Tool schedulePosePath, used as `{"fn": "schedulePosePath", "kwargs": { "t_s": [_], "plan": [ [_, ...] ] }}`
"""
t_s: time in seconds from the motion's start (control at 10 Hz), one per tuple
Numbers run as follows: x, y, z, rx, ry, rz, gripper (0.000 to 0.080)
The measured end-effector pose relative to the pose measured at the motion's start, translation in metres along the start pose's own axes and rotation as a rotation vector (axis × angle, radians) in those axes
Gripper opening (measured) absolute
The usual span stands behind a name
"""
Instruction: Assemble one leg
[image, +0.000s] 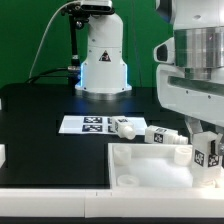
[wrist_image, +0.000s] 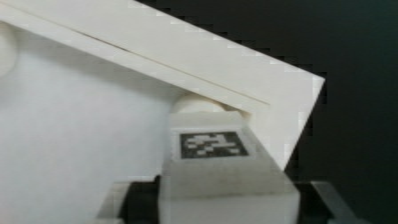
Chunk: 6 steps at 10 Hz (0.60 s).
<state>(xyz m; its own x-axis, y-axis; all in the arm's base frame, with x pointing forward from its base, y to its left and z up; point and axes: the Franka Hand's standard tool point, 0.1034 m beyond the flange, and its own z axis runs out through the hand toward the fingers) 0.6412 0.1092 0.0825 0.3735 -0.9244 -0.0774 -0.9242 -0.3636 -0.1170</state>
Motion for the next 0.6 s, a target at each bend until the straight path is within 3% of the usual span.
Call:
{"fn": "schedulePosePath", "kwargs": {
  "t_s": [0.1,0.2,0.3,0.4,0.6],
  "plan": [
    [0.0,0.0,0.0,-0.001,-0.001,-0.018,0.0294],
    [0.0,0.001,0.001,-0.005,0.002,-0.076,0.0369],
    [0.0,0.001,0.001,-0.013,0.005,-0.305,0.0552],
    [0.0,0.002,0.002,-0.019,0.002,-0.511,0.0552],
    [-0.014,0.005,0.005,-0.046,-0.011,-0.722,0.0643]
  ]
}}
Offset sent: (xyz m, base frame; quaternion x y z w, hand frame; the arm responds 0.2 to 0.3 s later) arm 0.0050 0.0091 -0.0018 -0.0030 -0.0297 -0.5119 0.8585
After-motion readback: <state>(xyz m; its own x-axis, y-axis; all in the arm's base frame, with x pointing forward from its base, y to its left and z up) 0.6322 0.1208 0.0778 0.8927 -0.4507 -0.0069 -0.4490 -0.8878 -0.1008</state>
